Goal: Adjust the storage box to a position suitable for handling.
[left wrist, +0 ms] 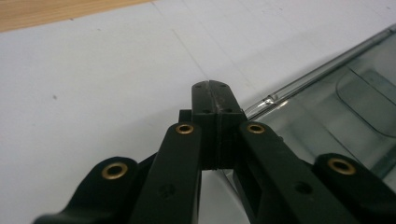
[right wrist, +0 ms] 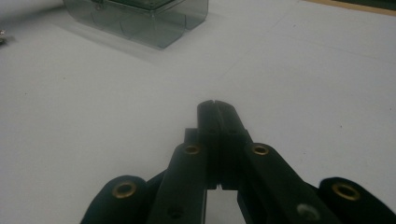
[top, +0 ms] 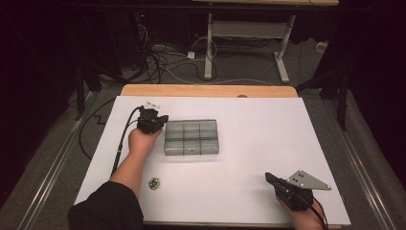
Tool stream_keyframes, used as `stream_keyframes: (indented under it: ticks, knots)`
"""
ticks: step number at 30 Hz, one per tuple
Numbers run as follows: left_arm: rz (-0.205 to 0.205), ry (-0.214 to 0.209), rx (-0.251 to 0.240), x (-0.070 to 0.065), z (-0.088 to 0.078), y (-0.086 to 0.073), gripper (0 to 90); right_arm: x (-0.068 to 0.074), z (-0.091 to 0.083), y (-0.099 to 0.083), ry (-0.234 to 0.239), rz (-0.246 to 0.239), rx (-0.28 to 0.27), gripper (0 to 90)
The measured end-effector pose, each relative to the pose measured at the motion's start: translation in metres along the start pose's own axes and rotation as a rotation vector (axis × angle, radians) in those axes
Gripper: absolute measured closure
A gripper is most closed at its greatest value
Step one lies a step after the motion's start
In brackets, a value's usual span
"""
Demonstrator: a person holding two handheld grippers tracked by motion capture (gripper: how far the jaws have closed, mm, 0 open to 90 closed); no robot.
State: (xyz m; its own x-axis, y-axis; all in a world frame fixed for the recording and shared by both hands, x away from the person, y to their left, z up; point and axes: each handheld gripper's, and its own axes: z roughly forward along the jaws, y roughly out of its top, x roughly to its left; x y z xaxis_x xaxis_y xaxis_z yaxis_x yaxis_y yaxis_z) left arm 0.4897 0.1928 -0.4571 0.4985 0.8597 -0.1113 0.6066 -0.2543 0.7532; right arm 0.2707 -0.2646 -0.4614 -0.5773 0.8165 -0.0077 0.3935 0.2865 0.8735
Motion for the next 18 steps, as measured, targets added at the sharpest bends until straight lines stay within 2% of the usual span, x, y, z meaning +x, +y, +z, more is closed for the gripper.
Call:
stream_keyframes:
  ticks: [1,2,3,4,10,13,14,16,18]
  knots:
    - [0.001,-0.019,0.001,-0.007,-0.004,-0.005,87.5,0.000,0.000,0.000,0.000,0.000,0.001,90.0]
    - [0.001,-0.019,0.001,-0.007,-0.004,-0.005,87.5,0.001,0.001,0.000,0.001,0.002,0.001,90.0]
    - [0.020,-0.027,0.005,-0.016,-0.009,-0.010,87.5,0.000,0.001,0.000,0.003,-0.004,0.001,90.0]
    - [0.020,-0.027,0.005,-0.016,-0.009,-0.010,87.4,0.001,0.002,0.000,0.004,-0.004,0.003,90.0]
    - [0.078,-0.052,0.004,-0.042,-0.026,-0.027,87.5,0.004,0.005,0.002,0.008,-0.009,0.010,90.0]
    - [0.086,-0.068,0.009,-0.051,-0.033,-0.034,87.6,0.005,0.007,0.002,0.010,-0.009,0.013,90.0]
    - [0.092,-0.074,0.012,-0.058,-0.037,-0.039,87.7,0.005,0.008,0.003,0.012,-0.005,0.016,90.0]
    - [0.098,-0.072,0.009,-0.061,-0.040,-0.041,87.6,0.005,0.010,0.004,0.014,-0.011,0.012,90.0]
    - [0.108,-0.073,0.011,-0.071,-0.047,-0.049,87.7,0.004,0.012,0.005,0.017,-0.007,0.010,90.0]
